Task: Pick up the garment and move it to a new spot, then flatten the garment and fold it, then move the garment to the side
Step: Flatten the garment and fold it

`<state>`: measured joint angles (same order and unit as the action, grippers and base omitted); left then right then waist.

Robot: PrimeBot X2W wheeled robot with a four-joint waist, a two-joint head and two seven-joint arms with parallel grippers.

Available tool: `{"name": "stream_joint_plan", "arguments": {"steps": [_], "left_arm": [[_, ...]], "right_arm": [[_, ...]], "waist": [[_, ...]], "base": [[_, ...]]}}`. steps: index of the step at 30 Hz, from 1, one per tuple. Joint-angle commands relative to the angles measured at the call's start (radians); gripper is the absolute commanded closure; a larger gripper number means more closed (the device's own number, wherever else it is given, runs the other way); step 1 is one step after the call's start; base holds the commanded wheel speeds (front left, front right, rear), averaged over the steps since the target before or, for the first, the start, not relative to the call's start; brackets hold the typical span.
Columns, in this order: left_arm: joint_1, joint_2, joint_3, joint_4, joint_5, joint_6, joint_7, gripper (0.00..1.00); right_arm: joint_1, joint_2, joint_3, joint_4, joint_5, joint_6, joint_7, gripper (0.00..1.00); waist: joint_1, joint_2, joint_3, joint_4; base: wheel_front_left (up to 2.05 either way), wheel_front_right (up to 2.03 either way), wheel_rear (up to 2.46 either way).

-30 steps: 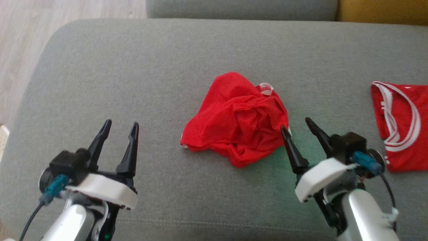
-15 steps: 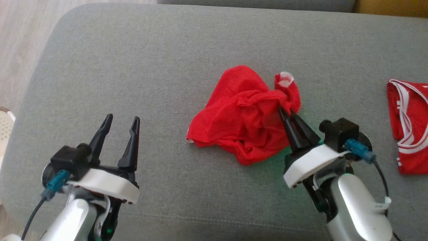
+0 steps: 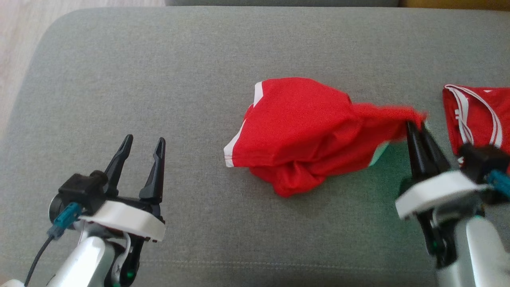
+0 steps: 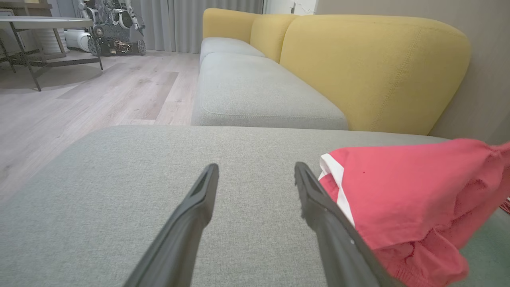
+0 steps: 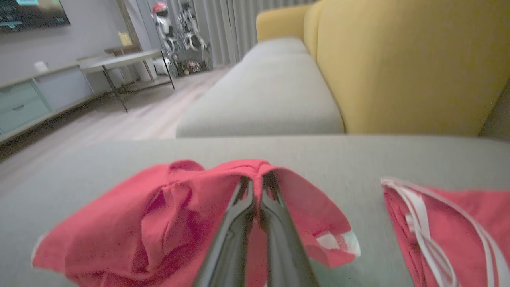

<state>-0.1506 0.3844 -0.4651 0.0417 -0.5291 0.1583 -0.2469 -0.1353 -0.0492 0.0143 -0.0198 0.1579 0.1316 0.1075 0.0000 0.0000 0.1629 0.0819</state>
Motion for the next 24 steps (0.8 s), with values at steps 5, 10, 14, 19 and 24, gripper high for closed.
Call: {"name": "stream_joint_plan", "arguments": {"steps": [5, 10, 14, 19, 24], "left_arm": [[-0.057, 0.021, 0.051, -0.027, 0.01, -0.001, -0.01, 0.0], [-0.06, 0.023, 0.052, -0.02, 0.01, -0.004, -0.01, 0.0], [-0.055, 0.023, 0.05, -0.015, 0.009, -0.001, -0.01, 0.0], [-0.038, 0.024, 0.05, -0.01, 0.004, 0.008, -0.009, 0.0], [-0.016, 0.032, 0.052, -0.01, -0.001, 0.016, -0.006, 0.0]], "right_arm": [[0.045, -0.001, -0.052, 0.122, 0.034, -0.001, 0.026, 1.0], [0.034, -0.001, -0.016, 0.214, 0.064, -0.001, 0.003, 0.0], [0.028, -0.001, 0.018, 0.188, 0.062, -0.001, -0.027, 0.0], [0.055, -0.001, 0.033, 0.069, 0.06, -0.001, -0.035, 0.0], [0.086, -0.001, 0.054, -0.065, 0.042, -0.001, -0.003, 0.0]], "waist": [[0.0, 0.0, 0.009, -0.011], [0.0, 0.0, 0.007, -0.015], [0.0, 0.0, -0.006, -0.014], [0.0, 0.0, -0.034, -0.01], [0.0, 0.0, -0.063, -0.008]], "base": [[0.0, 0.0, 0.0], [0.0, 0.0, 0.0], [0.0, 0.0, 0.0], [0.0, 0.0, 0.0], [0.0, 0.0, 0.0]]}}
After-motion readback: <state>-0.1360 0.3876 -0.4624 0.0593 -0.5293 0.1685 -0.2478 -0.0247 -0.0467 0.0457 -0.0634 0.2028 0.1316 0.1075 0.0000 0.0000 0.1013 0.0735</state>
